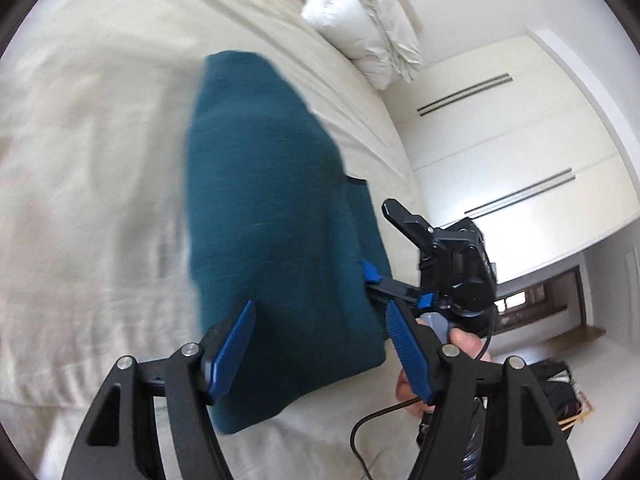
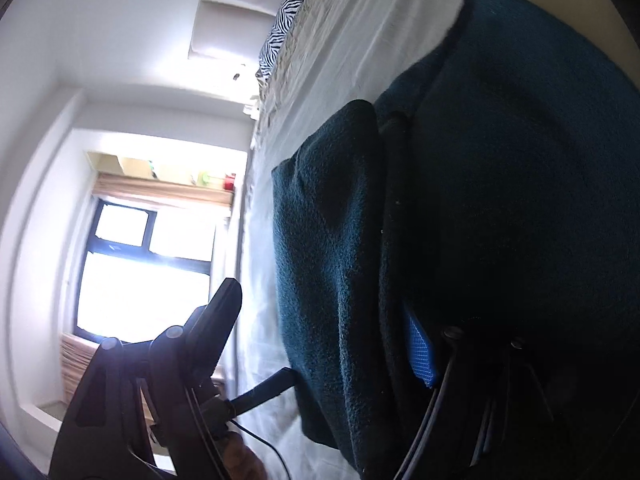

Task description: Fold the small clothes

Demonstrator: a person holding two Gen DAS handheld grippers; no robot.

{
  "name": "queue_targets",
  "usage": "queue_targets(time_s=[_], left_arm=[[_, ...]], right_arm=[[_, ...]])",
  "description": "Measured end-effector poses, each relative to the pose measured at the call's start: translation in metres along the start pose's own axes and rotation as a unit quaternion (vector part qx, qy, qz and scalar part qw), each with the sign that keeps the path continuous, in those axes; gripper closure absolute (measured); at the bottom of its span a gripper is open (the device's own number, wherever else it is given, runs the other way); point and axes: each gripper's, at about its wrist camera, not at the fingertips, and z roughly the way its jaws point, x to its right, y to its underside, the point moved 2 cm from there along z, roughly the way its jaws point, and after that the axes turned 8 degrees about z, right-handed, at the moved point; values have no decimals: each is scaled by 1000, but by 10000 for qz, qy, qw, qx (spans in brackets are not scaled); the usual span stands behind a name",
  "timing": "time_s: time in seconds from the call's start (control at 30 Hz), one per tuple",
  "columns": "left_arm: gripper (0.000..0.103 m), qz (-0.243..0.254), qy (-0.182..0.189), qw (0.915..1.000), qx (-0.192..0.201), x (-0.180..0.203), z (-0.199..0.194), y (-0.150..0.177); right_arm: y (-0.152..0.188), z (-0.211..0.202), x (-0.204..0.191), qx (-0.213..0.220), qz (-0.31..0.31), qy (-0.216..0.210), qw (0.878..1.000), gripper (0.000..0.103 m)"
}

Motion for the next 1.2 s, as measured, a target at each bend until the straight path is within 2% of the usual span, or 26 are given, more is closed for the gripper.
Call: queue_targets(time_s=[0.13,0.2,0.23,0.27,0.37,0.53,0.93,1.2], left_arm=[[34,-75,49,10000,8,-9,3,9],[34,-72,46,10000,1,-10,4,11],[34,-67,48,10000,1,-10,3,14],[34,-66,51,10000,1,-4,5,13],[33,-82,85,9999,-9,-2,3,12],[33,-93,-19,9999,-93,-6,4,14],[33,153,-13,9996,-229,9,10,17],[33,224,-57,9993,-295,10,9,17]], right_arm=[[9,22,-10,-238,-416,812,9955,41],[16,30,-15,-227,-700,1255,9894,55],[17,31,-16,-190,-813,1456,9858,67],[16,31,-16,-155,-861,1587,9834,76],[13,20,-14,-45,-939,1749,9801,87],[7,-1,-23,119,-1341,2079,9688,90],[-21,-60,-5,548,-1189,2401,9619,90],[-23,-46,-4,541,-1136,2628,9566,90]])
